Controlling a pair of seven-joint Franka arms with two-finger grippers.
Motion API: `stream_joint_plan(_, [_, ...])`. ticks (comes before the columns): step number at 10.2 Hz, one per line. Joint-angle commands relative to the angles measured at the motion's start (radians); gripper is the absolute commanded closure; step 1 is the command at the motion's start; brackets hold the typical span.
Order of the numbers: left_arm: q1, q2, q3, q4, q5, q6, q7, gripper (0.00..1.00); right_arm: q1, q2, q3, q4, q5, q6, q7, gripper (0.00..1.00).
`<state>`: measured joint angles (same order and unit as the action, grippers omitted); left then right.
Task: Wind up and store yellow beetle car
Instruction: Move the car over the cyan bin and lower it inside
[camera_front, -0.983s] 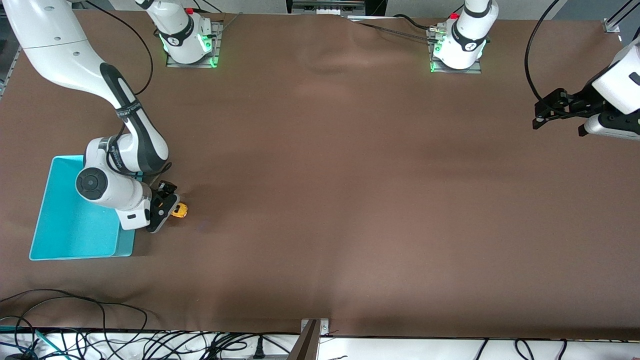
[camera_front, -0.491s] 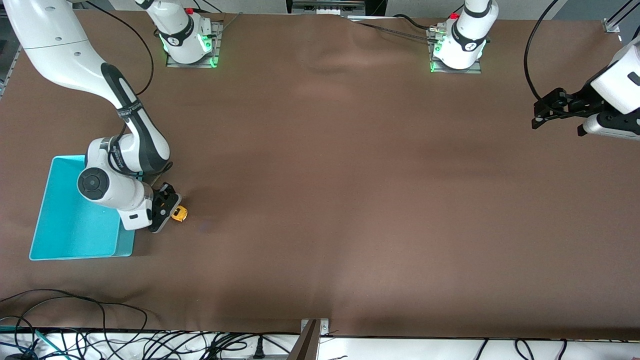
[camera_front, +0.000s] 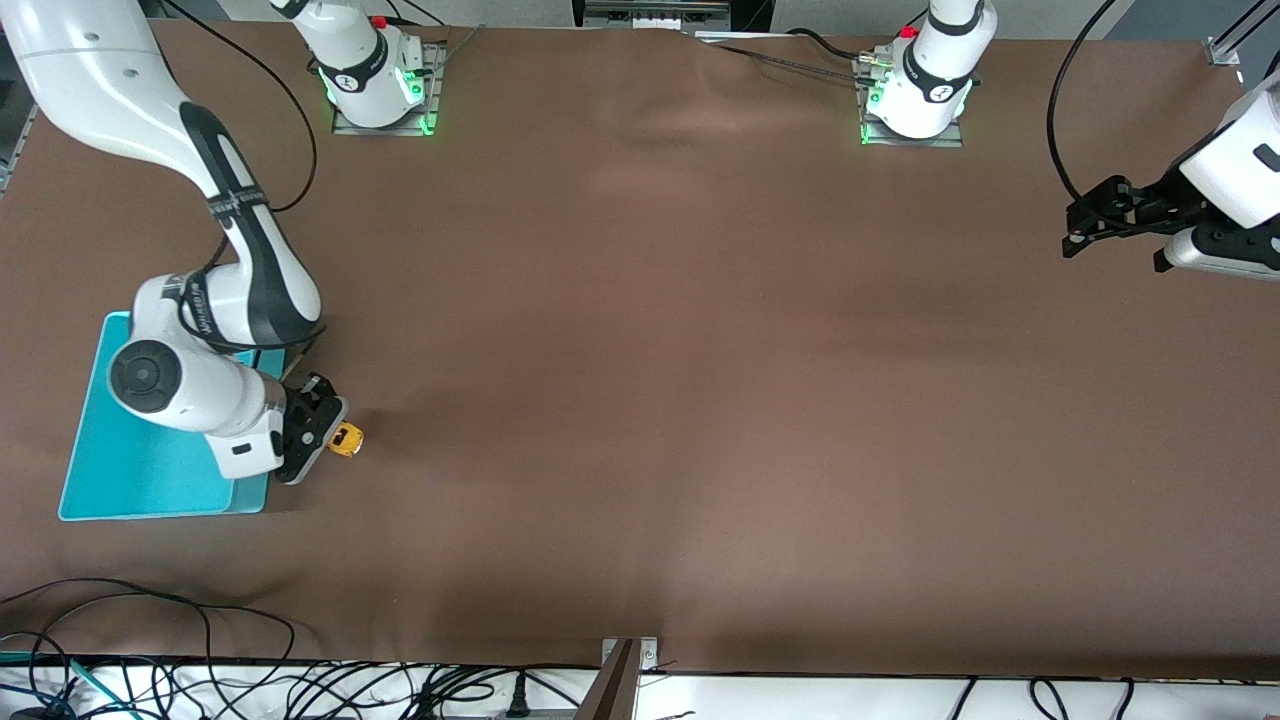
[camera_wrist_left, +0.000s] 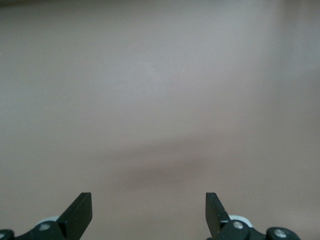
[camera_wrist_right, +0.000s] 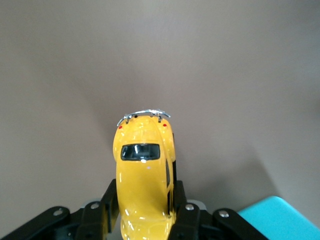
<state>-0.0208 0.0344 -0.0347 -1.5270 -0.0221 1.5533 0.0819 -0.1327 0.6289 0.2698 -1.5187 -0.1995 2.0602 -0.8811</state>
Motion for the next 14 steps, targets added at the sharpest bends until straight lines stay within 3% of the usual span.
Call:
stream_joint_plan(1, [0.001, 0.013, -0.002, 0.031, -0.013, -0.021, -0.005, 0.00, -0.005, 0.002, 0.014, 0.168, -0.001, -0.188, -0.004, 1.00])
stream_joint_plan(4, [-0.002, 0.013, -0.004, 0.031, -0.013, -0.021, -0.004, 0.00, -0.101, 0.002, 0.006, 0.238, 0.000, -0.241, -0.111, 1.00])
stream_joint_plan(8, [-0.002, 0.013, -0.005, 0.031, -0.013, -0.019, -0.005, 0.00, -0.197, 0.034, 0.005, 0.235, 0.000, -0.210, -0.399, 1.00])
stream_joint_plan(14, [-0.002, 0.012, -0.005, 0.033, -0.016, -0.021, -0.004, 0.00, -0.266, 0.136, 0.002, 0.215, -0.003, -0.135, -0.591, 1.00])
